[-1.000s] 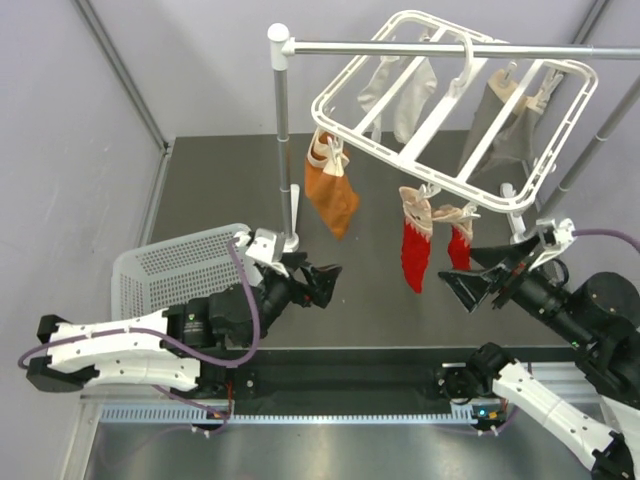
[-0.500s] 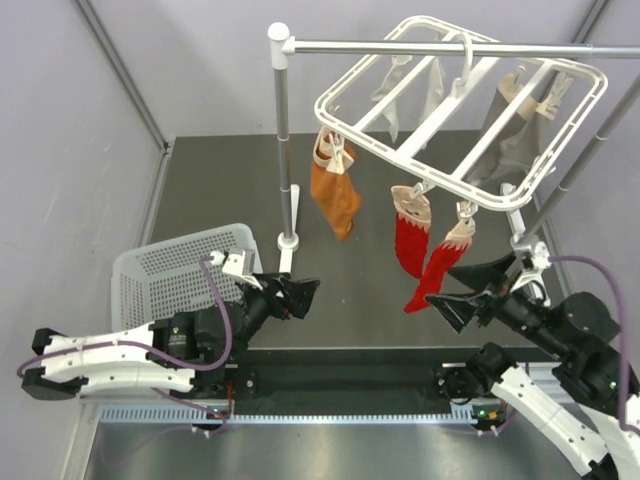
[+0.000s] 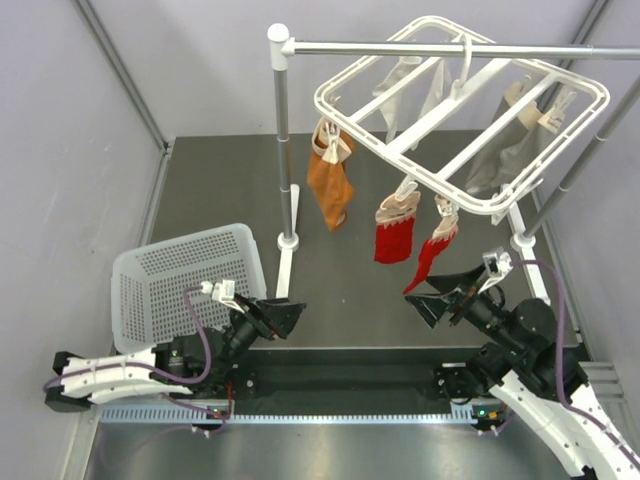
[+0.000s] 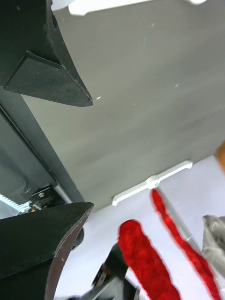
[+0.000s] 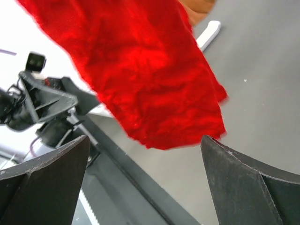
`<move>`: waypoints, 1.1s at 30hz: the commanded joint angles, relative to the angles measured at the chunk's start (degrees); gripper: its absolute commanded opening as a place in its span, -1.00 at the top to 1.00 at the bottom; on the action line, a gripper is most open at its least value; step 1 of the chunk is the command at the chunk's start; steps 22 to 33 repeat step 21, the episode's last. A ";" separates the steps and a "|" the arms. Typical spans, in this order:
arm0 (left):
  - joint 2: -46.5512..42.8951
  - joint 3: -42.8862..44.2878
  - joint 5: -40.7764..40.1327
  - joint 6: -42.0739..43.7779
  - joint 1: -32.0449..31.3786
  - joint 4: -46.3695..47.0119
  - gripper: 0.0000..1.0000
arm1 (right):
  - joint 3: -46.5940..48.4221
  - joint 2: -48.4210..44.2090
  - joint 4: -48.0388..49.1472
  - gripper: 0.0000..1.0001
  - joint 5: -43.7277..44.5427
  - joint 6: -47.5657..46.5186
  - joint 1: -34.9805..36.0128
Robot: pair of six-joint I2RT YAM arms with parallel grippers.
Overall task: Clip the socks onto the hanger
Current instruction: Reset both arms
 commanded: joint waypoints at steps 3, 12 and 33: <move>-6.44 -7.65 3.85 -0.55 0.10 9.53 -0.74 | -8.24 -1.11 7.91 -1.00 7.64 2.08 0.23; -5.67 -20.05 6.85 -5.63 0.10 22.30 -0.74 | -32.40 14.85 39.70 -0.99 4.67 11.81 0.23; -6.01 -19.88 8.16 -6.35 0.10 19.82 -0.72 | -35.06 19.02 41.85 -1.00 6.43 11.92 0.41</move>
